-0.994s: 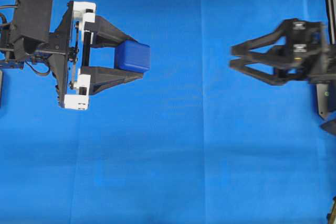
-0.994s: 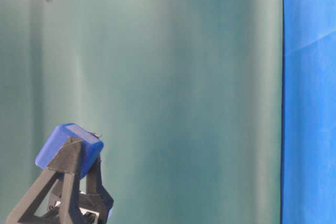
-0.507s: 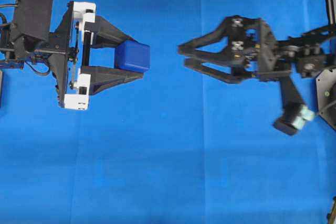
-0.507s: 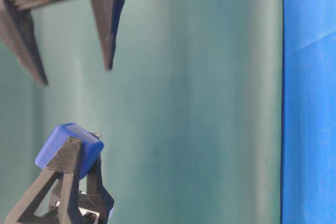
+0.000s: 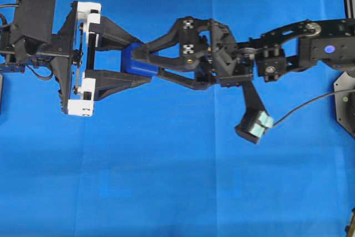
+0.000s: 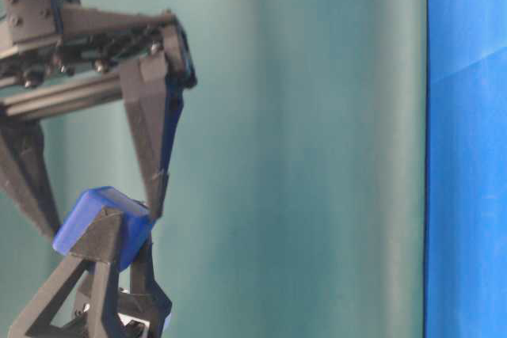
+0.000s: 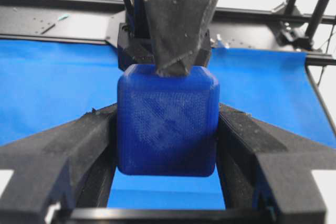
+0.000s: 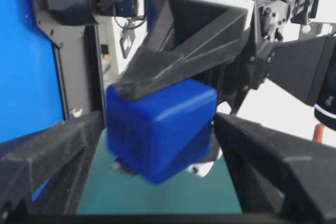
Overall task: Handover the blue block to the right arm after grasping it with the left arm, then place it in the designated position.
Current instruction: 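Reach the right gripper over the cube held by the left gripper, then close the right gripper on the cube and open the left gripper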
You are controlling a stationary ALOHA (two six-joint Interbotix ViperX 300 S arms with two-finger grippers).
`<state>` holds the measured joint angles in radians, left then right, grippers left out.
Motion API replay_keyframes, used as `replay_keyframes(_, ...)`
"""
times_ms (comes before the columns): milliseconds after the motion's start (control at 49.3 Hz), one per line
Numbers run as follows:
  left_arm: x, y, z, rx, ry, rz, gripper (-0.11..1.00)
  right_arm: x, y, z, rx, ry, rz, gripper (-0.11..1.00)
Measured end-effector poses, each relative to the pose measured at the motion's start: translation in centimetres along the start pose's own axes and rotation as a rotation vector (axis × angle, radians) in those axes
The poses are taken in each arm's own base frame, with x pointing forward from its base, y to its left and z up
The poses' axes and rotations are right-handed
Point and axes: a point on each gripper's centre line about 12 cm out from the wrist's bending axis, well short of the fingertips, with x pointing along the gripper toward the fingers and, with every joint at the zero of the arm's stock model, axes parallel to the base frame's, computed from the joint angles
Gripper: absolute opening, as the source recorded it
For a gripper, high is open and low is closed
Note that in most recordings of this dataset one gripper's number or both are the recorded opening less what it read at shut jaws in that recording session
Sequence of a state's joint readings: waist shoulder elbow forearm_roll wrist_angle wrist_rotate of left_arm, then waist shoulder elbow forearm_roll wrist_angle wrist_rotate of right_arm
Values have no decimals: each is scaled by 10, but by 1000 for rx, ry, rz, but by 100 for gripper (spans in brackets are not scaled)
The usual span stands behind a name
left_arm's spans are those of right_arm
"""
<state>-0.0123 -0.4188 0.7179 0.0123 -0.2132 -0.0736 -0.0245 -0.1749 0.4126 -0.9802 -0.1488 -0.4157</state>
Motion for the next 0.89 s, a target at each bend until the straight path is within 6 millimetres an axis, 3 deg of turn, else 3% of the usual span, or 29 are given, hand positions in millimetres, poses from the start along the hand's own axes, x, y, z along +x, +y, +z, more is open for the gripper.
replay_keyframes(487,-1,0,1,0,-5,0,46,11,-3,-1,3,-1,-4,94)
replay_keyframes(547,-1,0,1,0,-3,0,46,11,-3,-1,4,3,-3,88)
replay_keyframes(689,-2,0,2,5,-5,0,46,12,-2,-4,6,22,7,56)
replay_keyframes(892,-2,0,0,2,14,1,46,12,-2,-5,5,35,11,56)
